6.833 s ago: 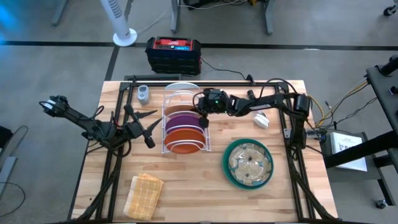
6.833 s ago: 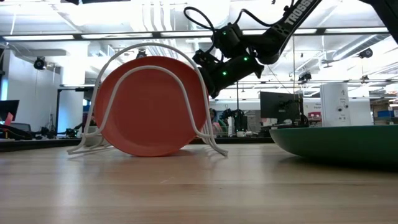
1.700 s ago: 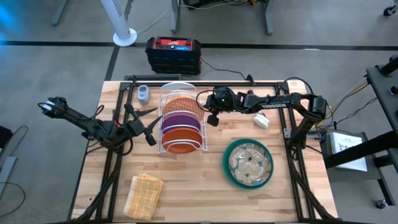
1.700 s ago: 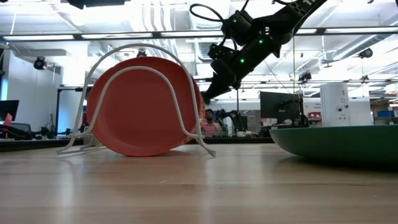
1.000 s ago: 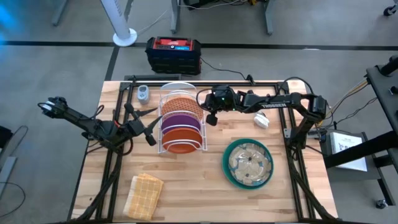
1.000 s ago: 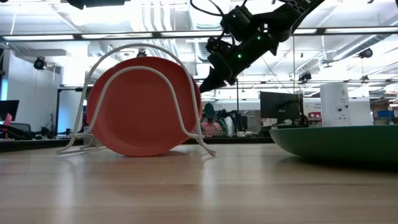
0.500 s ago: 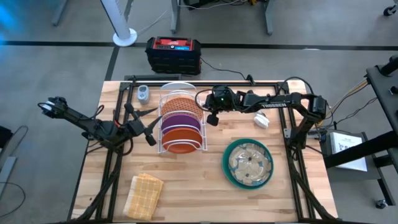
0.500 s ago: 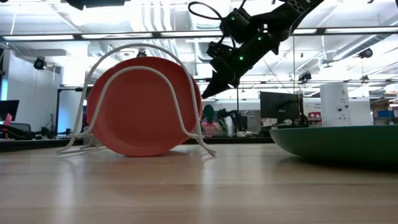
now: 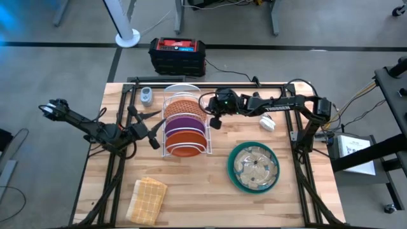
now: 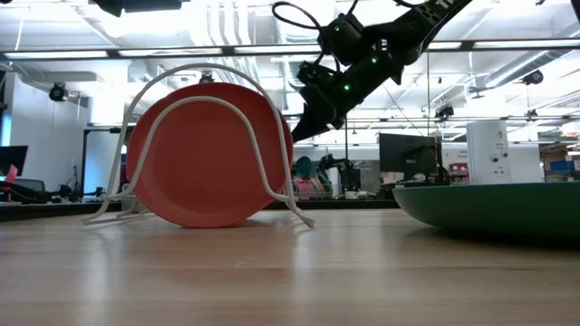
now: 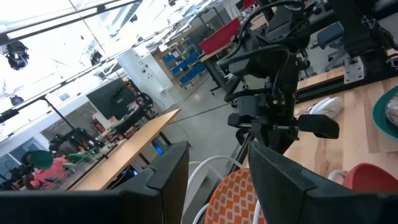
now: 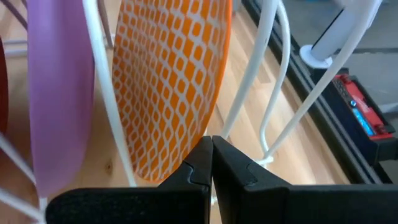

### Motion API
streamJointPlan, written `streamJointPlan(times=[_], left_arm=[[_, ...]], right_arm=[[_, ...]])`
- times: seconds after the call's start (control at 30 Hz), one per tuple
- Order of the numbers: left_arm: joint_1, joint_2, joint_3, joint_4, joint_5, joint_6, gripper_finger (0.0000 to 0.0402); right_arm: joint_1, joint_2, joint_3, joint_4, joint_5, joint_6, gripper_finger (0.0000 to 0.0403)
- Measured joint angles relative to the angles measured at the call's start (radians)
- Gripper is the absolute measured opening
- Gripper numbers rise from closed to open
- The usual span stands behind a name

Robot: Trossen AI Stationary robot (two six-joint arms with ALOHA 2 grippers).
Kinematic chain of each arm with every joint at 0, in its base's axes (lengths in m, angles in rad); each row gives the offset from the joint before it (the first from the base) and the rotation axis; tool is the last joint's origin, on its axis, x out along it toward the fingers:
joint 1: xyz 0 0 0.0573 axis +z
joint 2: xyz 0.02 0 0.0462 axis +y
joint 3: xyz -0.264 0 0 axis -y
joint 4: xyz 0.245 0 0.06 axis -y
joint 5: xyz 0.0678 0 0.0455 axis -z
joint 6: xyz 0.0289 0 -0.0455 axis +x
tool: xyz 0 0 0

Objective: Sort dishes
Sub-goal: Put the orange/white plate into the dish rack, then put the white/blue plate into the dish rack

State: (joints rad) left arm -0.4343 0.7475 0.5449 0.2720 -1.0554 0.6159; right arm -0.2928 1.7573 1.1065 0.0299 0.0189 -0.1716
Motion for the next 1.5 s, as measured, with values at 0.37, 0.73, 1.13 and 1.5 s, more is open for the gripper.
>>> streamJointPlan(times=[0.37,0.73,1.13,1.5], left_arm=[[0.000,0.001,0.000,-0.001,0.000,0.000,0.0155],[0.000,0.002,0.000,0.025,0.000,-0.011,0.0155],[-0.003,0.133,0.016,0.210,0.176,-0.083,0.0155],[-0.003,0.447,0.253,0.099,0.186,-0.124,0.0155]], right_arm=[[0.002,0.000,0.024,0.026,-0.027,-0.018,0.0000],[0.000,-0.086,0.026,-0.259,0.136,0.007,0.0000],[0.146,-0.383,-0.123,-0.634,0.140,0.295,0.0000],[0.410,-0.655,-0.309,-0.631,0.219,0.632,0.0000]])
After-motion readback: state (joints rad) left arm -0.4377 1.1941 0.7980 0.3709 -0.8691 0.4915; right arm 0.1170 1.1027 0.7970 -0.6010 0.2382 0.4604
